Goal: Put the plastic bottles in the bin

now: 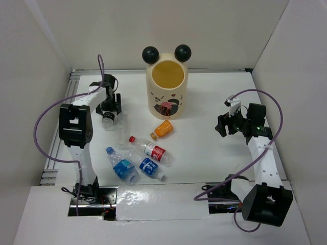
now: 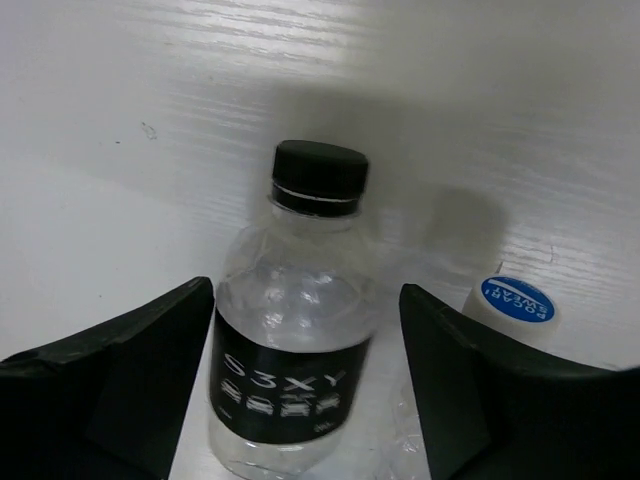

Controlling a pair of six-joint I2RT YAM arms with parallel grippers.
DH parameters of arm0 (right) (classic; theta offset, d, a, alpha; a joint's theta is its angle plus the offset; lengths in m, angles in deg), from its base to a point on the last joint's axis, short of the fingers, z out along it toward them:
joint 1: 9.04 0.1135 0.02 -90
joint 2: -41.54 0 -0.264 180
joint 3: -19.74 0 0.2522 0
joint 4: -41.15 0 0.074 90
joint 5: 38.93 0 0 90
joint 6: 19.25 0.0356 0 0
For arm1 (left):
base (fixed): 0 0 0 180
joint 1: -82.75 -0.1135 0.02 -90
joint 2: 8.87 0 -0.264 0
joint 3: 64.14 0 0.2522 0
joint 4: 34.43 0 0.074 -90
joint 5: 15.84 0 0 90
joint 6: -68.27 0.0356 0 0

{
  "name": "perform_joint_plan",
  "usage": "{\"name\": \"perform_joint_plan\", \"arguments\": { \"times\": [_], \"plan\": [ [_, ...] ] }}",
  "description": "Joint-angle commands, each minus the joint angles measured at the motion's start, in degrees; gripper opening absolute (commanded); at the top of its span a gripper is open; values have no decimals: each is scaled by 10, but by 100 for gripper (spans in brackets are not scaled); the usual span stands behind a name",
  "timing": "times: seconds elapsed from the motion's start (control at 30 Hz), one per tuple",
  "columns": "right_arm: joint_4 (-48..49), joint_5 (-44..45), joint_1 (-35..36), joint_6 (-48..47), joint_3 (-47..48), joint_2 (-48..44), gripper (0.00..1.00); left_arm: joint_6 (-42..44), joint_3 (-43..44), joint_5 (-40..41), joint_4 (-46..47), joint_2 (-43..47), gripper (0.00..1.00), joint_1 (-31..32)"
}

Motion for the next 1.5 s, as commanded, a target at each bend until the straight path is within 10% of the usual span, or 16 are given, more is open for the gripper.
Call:
{"name": "perform_joint_plan", "arguments": {
  "times": [0.0,0.4,0.63,0.97,1.2,1.47],
  "plan": [
    [30,-3,3,3,0,18,78,6,4,15,-32,-31,85,8],
    [36,-15,3,-13,7,30,75,-12,29,2,-57,42,29,25],
    [-5,-90,3,-96,-9,24,11,-10,175,-137,-16,230,14,145],
    [-16,-104,8,-132,-15,24,11,38,104,-263,256,337,0,270],
    [-28,-111,14,-149,-9,30,14,192,-70,-98,597,347,0,358],
    [-33,-111,14,-161,-22,24,15,223,-44,-26,649,313,0,377]
  ]
}}
